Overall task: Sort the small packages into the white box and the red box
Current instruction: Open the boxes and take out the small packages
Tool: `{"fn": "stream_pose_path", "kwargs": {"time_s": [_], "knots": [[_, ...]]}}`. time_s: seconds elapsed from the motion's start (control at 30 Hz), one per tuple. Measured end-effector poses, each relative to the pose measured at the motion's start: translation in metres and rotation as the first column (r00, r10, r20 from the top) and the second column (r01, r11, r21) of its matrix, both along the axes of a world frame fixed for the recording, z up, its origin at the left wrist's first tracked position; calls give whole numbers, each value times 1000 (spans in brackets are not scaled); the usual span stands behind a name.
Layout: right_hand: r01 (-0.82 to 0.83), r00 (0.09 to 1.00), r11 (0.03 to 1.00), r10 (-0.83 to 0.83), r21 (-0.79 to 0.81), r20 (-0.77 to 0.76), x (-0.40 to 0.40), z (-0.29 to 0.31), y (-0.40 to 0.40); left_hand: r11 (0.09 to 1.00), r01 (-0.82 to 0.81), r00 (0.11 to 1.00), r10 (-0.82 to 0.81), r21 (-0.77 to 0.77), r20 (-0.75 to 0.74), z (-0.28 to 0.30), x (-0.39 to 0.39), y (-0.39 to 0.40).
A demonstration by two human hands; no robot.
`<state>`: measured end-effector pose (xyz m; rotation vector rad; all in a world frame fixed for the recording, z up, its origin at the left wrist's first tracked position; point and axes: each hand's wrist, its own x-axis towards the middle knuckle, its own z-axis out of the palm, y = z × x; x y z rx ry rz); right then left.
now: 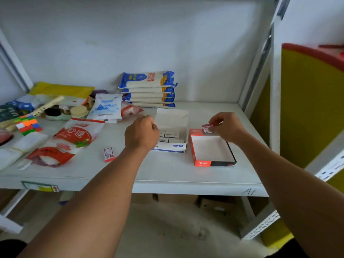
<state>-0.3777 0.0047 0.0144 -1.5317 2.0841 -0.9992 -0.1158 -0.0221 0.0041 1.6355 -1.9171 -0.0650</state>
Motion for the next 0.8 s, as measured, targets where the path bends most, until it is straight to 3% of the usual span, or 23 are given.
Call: {"fn": "stream_pose_path", "kwargs": {"time_s": [0.13, 0.3, 0.47, 0.6, 0.8], "knots": [[-165, 977, 964, 189, 207, -102, -6, -14, 7, 1000, 19, 1000, -18, -6, 3, -2, -12, 1], [-57, 998, 997, 55, 54, 25, -1, -12, 3, 1000, 8, 1000, -8, -13, 15, -2, -3, -2], [-132, 991, 990, 132, -49, 1, 46, -8, -11, 999, -48, 999, 48, -12, 12, -4, 21, -3], [-294, 952, 950, 281, -106, -119, 110, -7, -21, 996, -90, 996, 90, 0, 12, -7, 45, -4], [-509, 816, 861, 480, -7, -323, 199, -21, -34, 990, -138, 990, 138, 3, 22, -11, 85, -6]]}}
